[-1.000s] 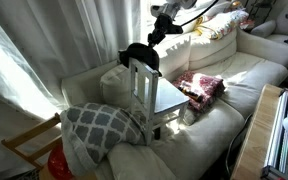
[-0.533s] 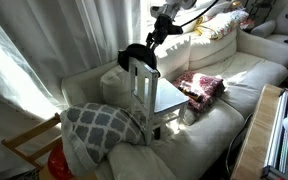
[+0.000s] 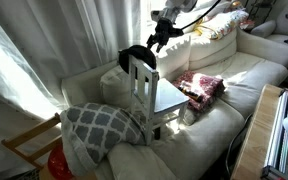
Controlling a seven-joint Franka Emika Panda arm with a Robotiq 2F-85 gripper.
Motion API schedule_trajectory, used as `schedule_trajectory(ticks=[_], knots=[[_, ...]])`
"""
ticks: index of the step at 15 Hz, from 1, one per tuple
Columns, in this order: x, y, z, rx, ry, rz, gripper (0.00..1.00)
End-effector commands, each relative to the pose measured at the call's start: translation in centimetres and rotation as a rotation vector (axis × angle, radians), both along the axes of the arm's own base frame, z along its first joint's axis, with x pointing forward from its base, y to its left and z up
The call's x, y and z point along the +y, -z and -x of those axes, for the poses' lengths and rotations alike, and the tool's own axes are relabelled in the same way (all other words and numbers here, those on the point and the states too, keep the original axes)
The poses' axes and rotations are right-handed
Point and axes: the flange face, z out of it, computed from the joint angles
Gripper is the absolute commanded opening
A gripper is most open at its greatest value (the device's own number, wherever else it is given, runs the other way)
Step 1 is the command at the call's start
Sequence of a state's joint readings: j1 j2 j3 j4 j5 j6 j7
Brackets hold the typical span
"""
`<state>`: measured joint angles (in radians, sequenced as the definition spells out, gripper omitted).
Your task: Turn the chair anticlockwise once on the sofa, pick up the black bowler hat and hang it on the right ear of the chair
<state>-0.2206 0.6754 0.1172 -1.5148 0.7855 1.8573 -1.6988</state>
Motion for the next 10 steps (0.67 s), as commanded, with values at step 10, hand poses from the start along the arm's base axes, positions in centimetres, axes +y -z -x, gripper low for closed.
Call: schedule_trajectory(ticks=[10], knots=[[-0.6, 2.6, -0.9, 0.029, -0.025, 0.123, 1.0]])
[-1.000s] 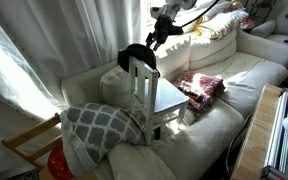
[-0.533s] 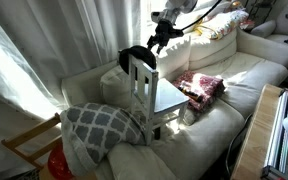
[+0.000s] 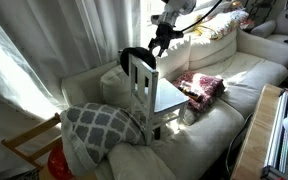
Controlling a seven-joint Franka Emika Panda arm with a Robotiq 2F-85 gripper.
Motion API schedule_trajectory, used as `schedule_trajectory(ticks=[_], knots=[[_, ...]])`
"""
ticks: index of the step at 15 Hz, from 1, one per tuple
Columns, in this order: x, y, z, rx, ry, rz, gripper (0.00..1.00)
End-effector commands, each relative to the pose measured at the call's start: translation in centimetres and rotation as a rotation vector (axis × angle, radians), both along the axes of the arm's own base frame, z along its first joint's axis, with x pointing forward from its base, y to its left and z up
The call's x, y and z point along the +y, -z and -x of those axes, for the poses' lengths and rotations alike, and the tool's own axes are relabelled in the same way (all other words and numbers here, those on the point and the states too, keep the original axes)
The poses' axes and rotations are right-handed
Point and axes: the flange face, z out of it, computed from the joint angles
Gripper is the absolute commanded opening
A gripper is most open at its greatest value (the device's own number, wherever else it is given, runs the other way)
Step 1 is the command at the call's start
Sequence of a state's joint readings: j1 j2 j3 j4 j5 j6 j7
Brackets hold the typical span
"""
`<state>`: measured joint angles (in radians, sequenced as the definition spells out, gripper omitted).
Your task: Turn the chair anticlockwise once on the sofa, pick up the black bowler hat and hang it on the right ear of the chair
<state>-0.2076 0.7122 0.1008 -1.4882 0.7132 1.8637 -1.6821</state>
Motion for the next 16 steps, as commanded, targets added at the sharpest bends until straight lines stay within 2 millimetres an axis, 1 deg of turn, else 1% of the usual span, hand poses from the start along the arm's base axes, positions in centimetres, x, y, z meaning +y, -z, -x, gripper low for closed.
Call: schedule_trajectory(ticks=[1, 7, 12, 14, 16], knots=[[-0.1, 0.9, -0.7, 0.006, 0.0, 0.062, 1.0], [-0.6, 1.4, -1.4, 0.003, 0.025, 0.134, 1.0], [-1.1, 2.4, -1.8, 0.013, 0.064, 0.19, 1.0], [-1.5, 2.3, -2.0, 0.015, 0.106, 0.196, 1.0], [-2.5, 1.4, -2.2, 0.035, 0.166, 0.194, 1.0]])
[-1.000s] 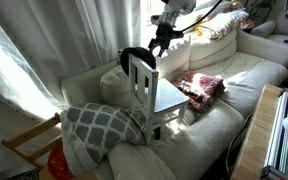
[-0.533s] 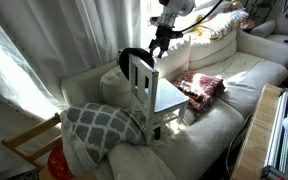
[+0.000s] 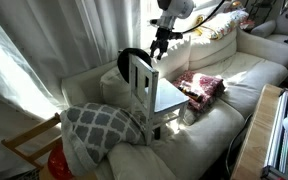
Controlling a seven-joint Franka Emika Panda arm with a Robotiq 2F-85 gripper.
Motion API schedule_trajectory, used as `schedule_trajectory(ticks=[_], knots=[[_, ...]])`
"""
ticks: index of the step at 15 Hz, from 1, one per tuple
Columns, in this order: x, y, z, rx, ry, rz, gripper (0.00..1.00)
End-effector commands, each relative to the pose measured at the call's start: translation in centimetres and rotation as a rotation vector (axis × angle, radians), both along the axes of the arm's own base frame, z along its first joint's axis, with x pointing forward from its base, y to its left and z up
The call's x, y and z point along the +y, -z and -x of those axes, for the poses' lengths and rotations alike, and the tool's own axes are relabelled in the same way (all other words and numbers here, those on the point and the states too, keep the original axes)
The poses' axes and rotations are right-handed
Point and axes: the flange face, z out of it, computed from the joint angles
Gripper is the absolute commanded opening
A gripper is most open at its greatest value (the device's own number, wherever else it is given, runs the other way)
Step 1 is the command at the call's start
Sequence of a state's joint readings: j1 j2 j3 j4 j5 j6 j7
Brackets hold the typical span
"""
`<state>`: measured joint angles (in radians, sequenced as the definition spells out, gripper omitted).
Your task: Turn the chair anticlockwise once on the sofa, pick up the black bowler hat and hang it on the right ear of the chair
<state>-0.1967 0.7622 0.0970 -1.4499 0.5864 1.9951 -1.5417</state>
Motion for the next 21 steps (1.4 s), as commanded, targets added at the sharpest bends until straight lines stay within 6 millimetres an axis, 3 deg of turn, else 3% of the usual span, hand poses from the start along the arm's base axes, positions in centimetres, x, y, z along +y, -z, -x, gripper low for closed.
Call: schedule_trajectory(ticks=[1, 5, 10, 13, 21], knots=[[-1.8, -1.2, -0.7, 0.015, 0.104, 0.025, 1.0], [-5.6, -4.1, -0.5, 0.001, 0.215, 0.035, 1.0], [-12.2, -8.7, 1.5, -0.007, 0.344, 0.038, 1.0], [-15.9, -11.4, 3.8, 0.029, 0.393, 0.016, 1.0], [-25.5, -18.2, 12.5, 0.027, 0.456, -0.109, 1.0]])
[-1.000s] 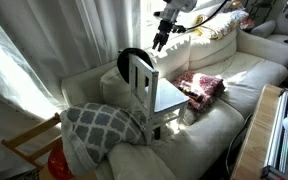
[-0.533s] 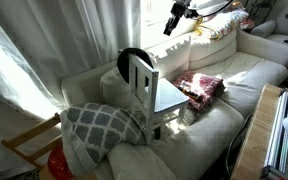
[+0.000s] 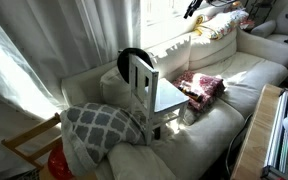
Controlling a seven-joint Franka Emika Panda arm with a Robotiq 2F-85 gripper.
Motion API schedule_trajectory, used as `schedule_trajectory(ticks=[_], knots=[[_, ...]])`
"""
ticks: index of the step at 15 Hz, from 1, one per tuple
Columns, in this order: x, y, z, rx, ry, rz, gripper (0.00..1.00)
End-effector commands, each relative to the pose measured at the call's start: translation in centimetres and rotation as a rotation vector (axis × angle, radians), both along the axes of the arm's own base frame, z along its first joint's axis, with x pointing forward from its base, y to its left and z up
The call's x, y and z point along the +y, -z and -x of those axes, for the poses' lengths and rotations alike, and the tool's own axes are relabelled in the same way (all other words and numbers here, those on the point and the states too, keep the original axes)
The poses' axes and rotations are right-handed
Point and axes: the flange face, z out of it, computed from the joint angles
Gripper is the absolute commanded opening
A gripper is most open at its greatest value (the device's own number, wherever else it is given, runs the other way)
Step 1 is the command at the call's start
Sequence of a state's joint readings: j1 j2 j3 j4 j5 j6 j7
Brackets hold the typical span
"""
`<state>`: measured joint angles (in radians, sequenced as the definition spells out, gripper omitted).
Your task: Turn the chair anticlockwise once on the sofa, pick up the black bowler hat and hang it on the right ear of the chair
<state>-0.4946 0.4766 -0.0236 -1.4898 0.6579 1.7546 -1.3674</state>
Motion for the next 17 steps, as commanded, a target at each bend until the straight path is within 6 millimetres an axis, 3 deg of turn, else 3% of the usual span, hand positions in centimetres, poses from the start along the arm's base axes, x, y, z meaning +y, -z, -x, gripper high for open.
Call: schedule_trajectory(ticks=[1, 4, 8, 9, 17], knots=[[-2.7, -2.1, 4.7, -0.037, 0.008, -0.079, 1.0], [-4.3, -3.3, 7.2, -0.07, -0.005, -0.133, 1.0], [-5.5, -4.0, 9.2, -0.09, -0.008, -0.14, 1.0], [-5.8, -4.1, 7.8, -0.068, 0.001, -0.119, 1.0], [-5.8, -4.0, 8.4, -0.071, -0.001, -0.123, 1.0]])
